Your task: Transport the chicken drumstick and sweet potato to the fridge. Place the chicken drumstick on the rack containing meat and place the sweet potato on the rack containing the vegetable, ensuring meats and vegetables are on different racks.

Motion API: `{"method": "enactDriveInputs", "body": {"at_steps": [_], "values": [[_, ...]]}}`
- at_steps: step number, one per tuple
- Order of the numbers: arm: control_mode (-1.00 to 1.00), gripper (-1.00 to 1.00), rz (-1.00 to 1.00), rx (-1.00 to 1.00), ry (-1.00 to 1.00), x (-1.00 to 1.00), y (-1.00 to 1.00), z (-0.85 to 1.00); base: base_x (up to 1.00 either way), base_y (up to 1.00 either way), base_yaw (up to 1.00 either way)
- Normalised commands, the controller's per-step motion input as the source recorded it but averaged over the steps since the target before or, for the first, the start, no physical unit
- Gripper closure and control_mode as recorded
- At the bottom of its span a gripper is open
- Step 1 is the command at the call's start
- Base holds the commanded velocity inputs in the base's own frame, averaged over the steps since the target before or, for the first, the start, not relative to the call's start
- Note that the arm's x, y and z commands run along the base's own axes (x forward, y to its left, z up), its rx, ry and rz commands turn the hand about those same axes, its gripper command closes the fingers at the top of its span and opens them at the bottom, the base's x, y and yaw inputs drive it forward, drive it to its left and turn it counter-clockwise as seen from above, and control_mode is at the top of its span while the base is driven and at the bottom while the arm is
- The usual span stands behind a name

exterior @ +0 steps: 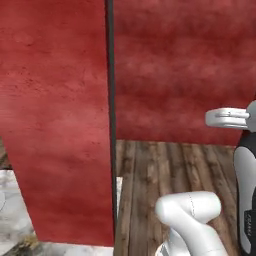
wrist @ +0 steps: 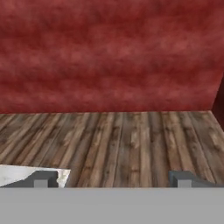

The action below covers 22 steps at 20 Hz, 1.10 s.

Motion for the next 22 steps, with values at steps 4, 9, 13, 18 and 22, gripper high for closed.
{"method": "enactDriveInputs", "body": {"at_steps": [4,9,13,18,22], "values": [[1.0,-1.0,0.0,0.0,0.0,0.0,0.0,0.0,1.0,-0.61,0.26],[1.0,-1.0,0.0,0.0,0.0,0.0,0.0,0.0,1.0,-0.56,0.22],[1.0,-1.0,0.0,0.0,0.0,0.0,0.0,0.0,1.0,0.0,0.15],[1.0,-1.0,0.0,0.0,0.0,0.0,0.0,0.0,1.0,0.0,0.28],[1.0,-1.0,0.0,0.0,0.0,0.0,0.0,0.0,1.0,-0.09,0.61]]}}
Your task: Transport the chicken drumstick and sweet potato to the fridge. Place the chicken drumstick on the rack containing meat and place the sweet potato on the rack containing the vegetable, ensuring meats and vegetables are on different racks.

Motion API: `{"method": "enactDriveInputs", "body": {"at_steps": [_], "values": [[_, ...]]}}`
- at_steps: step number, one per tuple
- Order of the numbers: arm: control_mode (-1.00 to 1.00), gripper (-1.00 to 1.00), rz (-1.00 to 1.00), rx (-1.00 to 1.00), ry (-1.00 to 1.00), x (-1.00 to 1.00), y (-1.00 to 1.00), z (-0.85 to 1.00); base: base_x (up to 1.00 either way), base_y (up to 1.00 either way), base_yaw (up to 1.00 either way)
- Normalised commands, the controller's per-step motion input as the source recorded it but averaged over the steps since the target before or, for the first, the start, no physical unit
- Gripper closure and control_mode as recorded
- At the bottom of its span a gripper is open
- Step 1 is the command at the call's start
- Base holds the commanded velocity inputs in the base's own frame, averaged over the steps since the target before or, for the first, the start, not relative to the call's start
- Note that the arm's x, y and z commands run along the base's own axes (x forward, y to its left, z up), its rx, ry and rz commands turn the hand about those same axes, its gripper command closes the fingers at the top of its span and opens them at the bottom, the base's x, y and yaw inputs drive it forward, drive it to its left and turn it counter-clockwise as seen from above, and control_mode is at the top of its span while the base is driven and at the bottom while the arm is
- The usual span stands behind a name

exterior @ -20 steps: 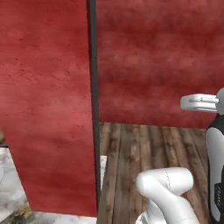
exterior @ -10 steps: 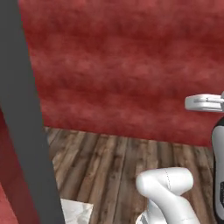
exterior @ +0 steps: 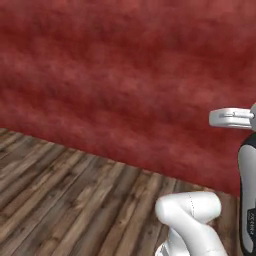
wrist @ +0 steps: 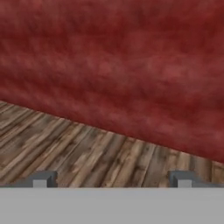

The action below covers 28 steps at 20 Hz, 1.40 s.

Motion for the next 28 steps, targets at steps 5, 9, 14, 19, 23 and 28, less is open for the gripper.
{"method": "enactDriveInputs", "body": {"at_steps": [5,9,14,19,23,28], "values": [[1.0,-1.0,0.0,0.0,0.0,0.0,0.0,0.0,0.79,-0.11,0.87],[1.0,-1.0,0.0,0.0,0.0,0.0,0.0,0.0,0.54,-0.08,0.95],[1.0,-1.0,0.0,0.0,0.0,0.0,0.0,0.0,0.45,-0.1,0.93],[1.0,-1.0,0.0,0.0,0.0,0.0,0.0,0.0,0.39,-0.23,0.87],[1.0,-1.0,0.0,0.0,0.0,0.0,0.0,0.0,0.02,-0.51,0.81],[1.0,-1.0,0.0,0.0,0.0,0.0,0.0,0.0,-0.01,-0.52,0.8]]}}
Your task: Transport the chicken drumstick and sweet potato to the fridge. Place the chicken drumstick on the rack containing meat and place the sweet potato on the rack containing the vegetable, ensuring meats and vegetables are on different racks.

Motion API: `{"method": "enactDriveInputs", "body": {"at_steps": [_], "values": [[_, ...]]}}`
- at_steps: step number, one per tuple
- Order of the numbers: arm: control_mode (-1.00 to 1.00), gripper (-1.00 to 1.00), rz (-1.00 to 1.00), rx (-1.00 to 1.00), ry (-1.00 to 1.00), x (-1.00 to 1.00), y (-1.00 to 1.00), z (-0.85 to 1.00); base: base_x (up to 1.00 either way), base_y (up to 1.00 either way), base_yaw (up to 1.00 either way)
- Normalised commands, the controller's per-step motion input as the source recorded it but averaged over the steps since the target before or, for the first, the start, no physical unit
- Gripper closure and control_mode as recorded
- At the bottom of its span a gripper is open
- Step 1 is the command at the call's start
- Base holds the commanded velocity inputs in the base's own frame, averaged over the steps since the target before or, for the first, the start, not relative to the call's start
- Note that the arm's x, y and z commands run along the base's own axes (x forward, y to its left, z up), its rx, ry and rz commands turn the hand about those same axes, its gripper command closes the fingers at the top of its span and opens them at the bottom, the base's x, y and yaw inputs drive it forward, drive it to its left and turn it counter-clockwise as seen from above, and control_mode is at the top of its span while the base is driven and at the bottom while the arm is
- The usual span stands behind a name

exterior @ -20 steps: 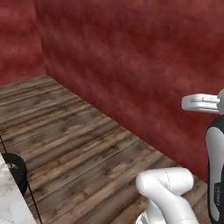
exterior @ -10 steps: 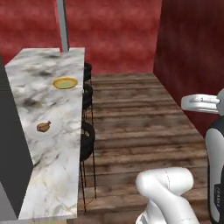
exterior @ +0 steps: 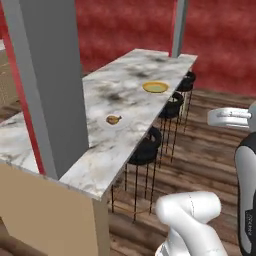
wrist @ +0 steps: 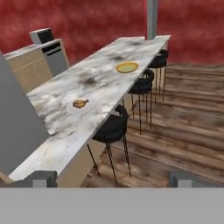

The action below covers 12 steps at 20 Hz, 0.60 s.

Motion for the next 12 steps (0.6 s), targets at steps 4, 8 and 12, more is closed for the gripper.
{"method": "enactDriveInputs", "body": {"at_steps": [4,8,12], "values": [[1.0,-1.0,0.0,0.0,0.0,0.0,0.0,0.0,0.0,-0.6,0.77],[1.0,-1.0,0.0,0.0,0.0,0.0,0.0,0.0,0.0,-0.81,0.66],[1.0,-1.0,0.0,0.0,0.0,0.0,0.0,0.0,0.01,-0.94,0.57]]}}
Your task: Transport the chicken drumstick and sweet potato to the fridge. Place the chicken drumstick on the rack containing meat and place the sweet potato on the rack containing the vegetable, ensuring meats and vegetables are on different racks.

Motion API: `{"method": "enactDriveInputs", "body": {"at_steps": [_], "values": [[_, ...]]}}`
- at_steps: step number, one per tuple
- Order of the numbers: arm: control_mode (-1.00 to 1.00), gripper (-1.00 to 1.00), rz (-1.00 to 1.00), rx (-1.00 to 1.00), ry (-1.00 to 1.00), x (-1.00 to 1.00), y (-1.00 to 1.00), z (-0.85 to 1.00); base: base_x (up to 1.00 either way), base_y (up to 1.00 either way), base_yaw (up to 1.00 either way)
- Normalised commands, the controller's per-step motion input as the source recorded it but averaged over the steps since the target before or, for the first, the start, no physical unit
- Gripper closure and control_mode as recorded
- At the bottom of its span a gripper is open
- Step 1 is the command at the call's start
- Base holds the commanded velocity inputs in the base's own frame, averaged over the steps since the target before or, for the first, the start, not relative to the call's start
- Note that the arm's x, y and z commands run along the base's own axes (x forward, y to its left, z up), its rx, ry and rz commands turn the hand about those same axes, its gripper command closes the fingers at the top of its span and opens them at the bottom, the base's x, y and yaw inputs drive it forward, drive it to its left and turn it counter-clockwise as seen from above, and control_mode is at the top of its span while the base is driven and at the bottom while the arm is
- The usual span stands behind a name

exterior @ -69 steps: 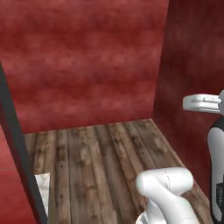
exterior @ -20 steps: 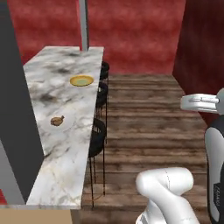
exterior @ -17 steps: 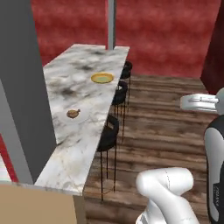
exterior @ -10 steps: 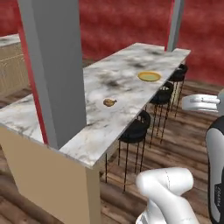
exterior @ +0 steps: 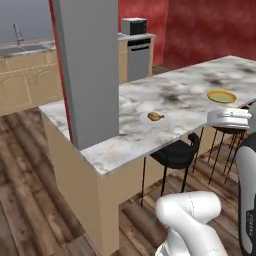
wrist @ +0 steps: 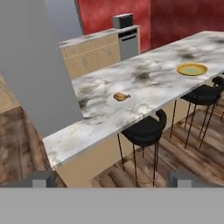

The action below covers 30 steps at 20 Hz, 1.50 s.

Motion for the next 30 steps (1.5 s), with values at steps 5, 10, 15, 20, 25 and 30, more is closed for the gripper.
{"method": "enactDriveInputs", "body": {"at_steps": [5,10,15,20,25,30], "values": [[1.0,-1.0,0.0,0.0,0.0,0.0,0.0,0.0,0.3,-1.0,0.38],[1.0,-1.0,0.0,0.0,0.0,0.0,0.0,0.0,0.31,-0.92,0.36],[1.0,-1.0,0.0,0.0,0.0,0.0,0.0,0.0,0.95,-0.03,0.15],[1.0,-1.0,0.0,0.0,0.0,0.0,0.0,0.0,0.97,-0.07,0.17],[1.0,-1.0,0.0,0.0,0.0,0.0,0.0,0.0,0.73,-0.47,0.34],[1.0,-1.0,0.0,0.0,0.0,0.0,0.0,0.0,0.66,-0.6,0.41]]}}
